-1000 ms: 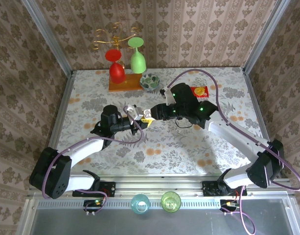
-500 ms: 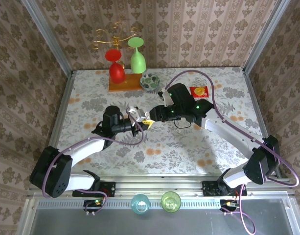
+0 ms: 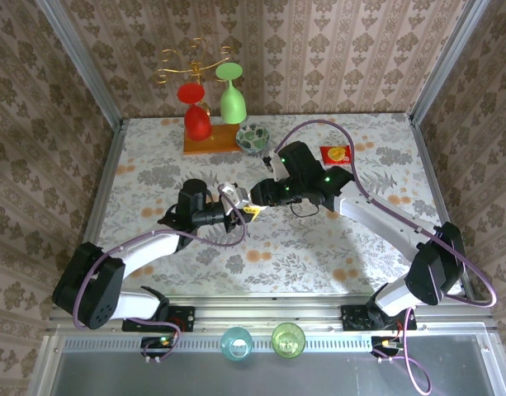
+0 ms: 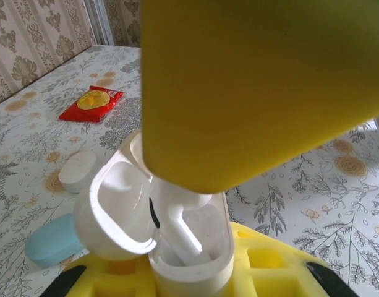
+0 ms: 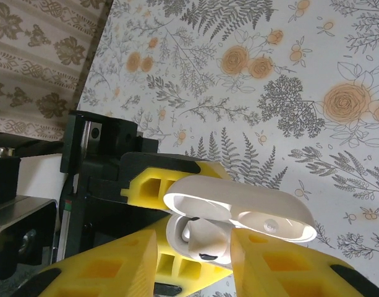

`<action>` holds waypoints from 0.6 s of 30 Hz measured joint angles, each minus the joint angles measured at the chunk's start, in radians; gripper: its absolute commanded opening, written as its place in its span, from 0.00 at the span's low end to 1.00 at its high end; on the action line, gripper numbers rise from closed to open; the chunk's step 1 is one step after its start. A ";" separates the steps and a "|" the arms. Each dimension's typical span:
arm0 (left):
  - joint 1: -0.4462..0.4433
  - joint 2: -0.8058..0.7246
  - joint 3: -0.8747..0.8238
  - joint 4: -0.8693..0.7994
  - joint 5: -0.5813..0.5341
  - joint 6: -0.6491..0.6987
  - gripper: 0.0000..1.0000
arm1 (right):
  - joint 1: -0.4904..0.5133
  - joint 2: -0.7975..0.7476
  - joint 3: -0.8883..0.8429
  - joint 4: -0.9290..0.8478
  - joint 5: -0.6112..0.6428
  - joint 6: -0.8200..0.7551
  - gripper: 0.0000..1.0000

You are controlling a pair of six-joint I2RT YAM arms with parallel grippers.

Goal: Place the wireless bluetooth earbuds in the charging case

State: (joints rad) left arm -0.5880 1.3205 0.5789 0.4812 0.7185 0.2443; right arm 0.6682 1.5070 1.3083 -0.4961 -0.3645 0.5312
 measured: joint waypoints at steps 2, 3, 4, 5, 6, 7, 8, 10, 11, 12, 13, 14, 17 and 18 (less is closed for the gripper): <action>-0.001 0.000 0.001 -0.010 -0.002 0.000 0.08 | 0.000 0.000 0.000 0.003 -0.011 0.000 0.36; -0.001 0.001 0.002 -0.015 -0.005 0.000 0.08 | 0.000 0.000 0.000 0.007 -0.014 0.000 0.36; -0.001 0.002 0.005 -0.021 -0.008 -0.001 0.08 | 0.000 0.000 0.000 0.010 -0.018 0.000 0.36; -0.001 0.005 0.008 -0.024 -0.010 -0.001 0.08 | 0.000 0.000 0.000 0.013 -0.019 0.000 0.35; 0.000 0.009 0.013 -0.028 -0.011 -0.002 0.08 | 0.000 0.000 0.000 0.018 -0.023 0.000 0.35; 0.000 0.014 0.018 -0.030 -0.013 -0.004 0.08 | 0.000 0.000 0.000 0.021 -0.026 0.000 0.35; 0.000 0.017 0.021 -0.029 -0.013 -0.004 0.08 | 0.000 0.000 0.000 0.021 -0.029 0.000 0.35; 0.000 0.023 0.027 -0.031 -0.013 -0.005 0.08 | 0.000 0.000 0.000 0.021 -0.033 -0.001 0.35; 0.000 0.024 0.031 -0.032 -0.013 -0.005 0.08 | 0.000 0.000 0.000 0.021 -0.033 -0.001 0.35; 0.000 0.024 0.032 -0.032 -0.013 -0.005 0.09 | 0.000 0.000 0.000 0.021 -0.033 -0.003 0.37; 0.000 0.024 0.032 -0.031 -0.013 -0.005 0.09 | 0.000 0.000 0.000 0.021 -0.032 -0.003 0.38; 0.000 0.024 0.032 -0.027 -0.013 -0.005 0.09 | 0.000 -0.001 0.000 0.021 -0.032 -0.004 0.38; 0.004 0.024 0.028 -0.002 -0.011 -0.013 0.09 | -0.012 -0.025 -0.028 0.039 -0.017 -0.002 0.40; 0.008 0.024 0.023 0.013 -0.008 -0.016 0.09 | -0.019 -0.040 -0.045 0.047 -0.009 0.000 0.40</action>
State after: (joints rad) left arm -0.5804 1.3449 0.6018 0.4938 0.7105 0.2283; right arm 0.6495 1.4673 1.2636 -0.4496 -0.3737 0.5312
